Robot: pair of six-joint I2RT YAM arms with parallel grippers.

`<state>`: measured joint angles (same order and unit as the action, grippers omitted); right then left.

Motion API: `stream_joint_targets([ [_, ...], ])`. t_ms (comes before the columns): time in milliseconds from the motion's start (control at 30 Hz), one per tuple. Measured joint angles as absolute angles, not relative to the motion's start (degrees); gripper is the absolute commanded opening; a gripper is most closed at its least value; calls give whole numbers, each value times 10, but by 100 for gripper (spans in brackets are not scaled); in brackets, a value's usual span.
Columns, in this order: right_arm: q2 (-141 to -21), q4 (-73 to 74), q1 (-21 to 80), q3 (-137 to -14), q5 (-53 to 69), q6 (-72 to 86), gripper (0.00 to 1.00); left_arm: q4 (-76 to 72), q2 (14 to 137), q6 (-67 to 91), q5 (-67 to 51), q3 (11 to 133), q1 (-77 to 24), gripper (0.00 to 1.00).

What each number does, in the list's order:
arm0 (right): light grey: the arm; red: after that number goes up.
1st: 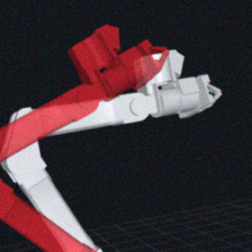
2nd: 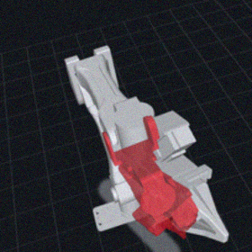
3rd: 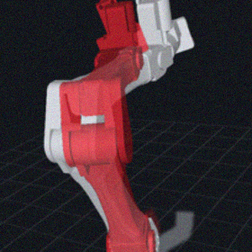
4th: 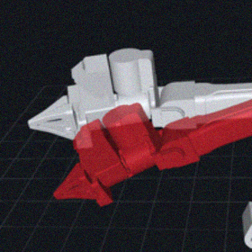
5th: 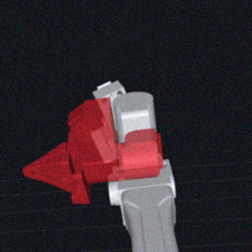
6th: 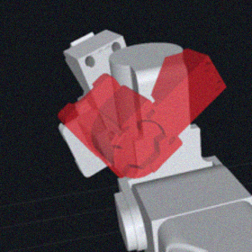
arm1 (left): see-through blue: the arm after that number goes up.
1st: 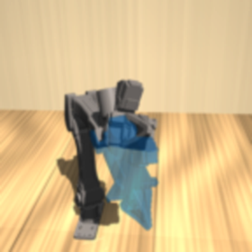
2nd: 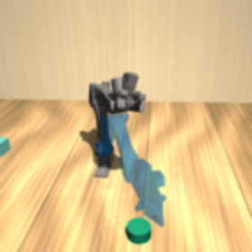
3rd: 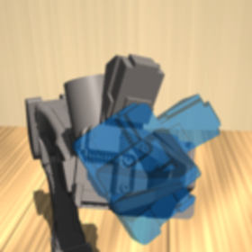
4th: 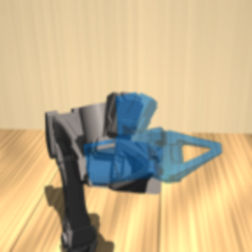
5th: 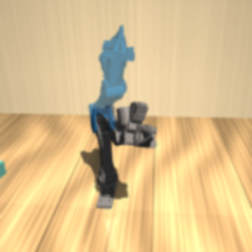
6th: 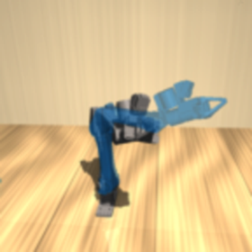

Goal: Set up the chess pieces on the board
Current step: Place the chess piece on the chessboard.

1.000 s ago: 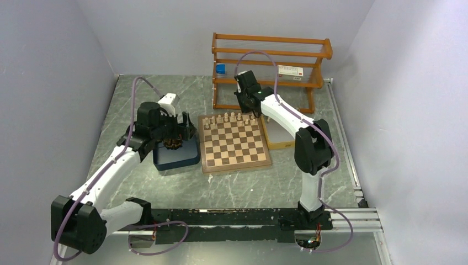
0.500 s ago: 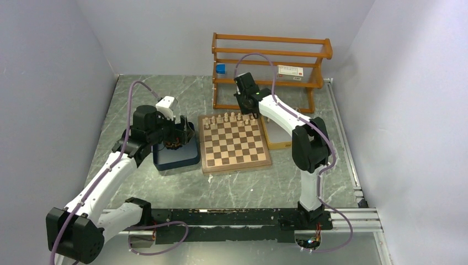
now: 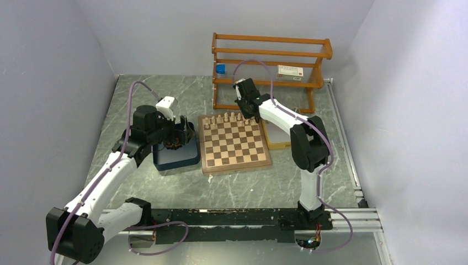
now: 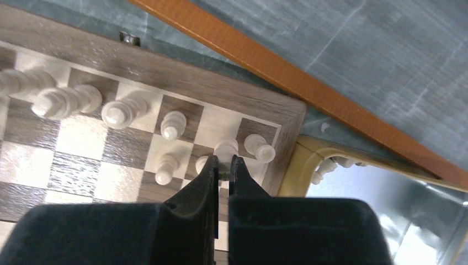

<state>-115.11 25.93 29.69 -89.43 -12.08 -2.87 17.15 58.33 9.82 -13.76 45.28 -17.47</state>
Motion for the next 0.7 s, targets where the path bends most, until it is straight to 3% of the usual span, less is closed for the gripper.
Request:
stream_joint_targets([
  [700, -1018, 132, 286, -753, 9, -441, 0, 171, 583, 98, -147, 453, -175, 100],
])
